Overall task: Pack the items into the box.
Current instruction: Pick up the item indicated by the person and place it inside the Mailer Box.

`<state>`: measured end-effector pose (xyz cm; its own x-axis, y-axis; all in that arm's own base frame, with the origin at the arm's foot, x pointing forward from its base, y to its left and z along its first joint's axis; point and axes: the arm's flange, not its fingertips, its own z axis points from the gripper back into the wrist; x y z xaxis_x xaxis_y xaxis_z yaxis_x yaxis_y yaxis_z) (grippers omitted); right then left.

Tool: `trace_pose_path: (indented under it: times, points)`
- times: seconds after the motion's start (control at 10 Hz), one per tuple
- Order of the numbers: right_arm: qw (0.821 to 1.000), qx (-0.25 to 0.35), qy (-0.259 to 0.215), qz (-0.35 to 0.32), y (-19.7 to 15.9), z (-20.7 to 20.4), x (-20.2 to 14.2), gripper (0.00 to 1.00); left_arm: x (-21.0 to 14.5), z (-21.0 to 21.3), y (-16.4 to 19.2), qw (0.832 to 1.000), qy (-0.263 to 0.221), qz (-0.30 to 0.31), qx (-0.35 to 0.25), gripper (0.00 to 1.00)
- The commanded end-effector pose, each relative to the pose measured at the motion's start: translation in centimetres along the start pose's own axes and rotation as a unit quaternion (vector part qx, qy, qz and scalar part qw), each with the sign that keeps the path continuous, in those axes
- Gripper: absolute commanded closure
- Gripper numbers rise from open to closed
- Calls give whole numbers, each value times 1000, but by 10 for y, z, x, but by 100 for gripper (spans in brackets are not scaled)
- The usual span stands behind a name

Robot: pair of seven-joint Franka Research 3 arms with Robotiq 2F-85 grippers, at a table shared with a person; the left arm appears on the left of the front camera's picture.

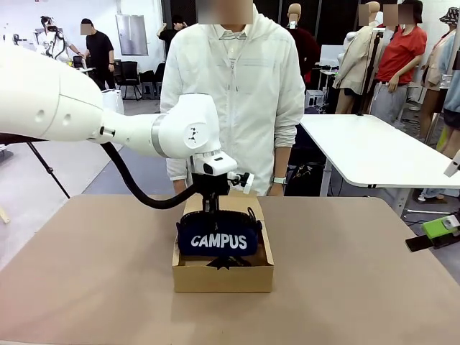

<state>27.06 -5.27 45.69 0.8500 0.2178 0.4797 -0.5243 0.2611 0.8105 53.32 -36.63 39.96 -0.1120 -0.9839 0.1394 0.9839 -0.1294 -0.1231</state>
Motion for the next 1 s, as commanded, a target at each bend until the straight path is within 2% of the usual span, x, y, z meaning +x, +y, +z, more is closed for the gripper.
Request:
trace_pose_path:
  times: [0.0,0.4,0.5,0.6,0.7,0.9]
  points:
    - [1000,-1,7,2,1,3,-4,0,-3,-14,2,1000,-18,-12,-16,100]
    - [1000,-1,7,2,1,3,-4,0,-4,-44,18,997,-24,-12,-69,100]
    - [1000,-1,7,2,1,3,-4,0,-4,-43,18,997,-25,-10,-69,80]
    - [1000,-1,7,2,1,3,-4,0,-4,-43,18,997,-26,-10,-68,22]
    - [1000,-1,7,2,1,3,-4,0,-3,-42,17,998,-25,-10,-64,0]
    - [1000,-1,7,2,1,3,-4,0,-2,-35,13,998,-27,-5,-56,0]
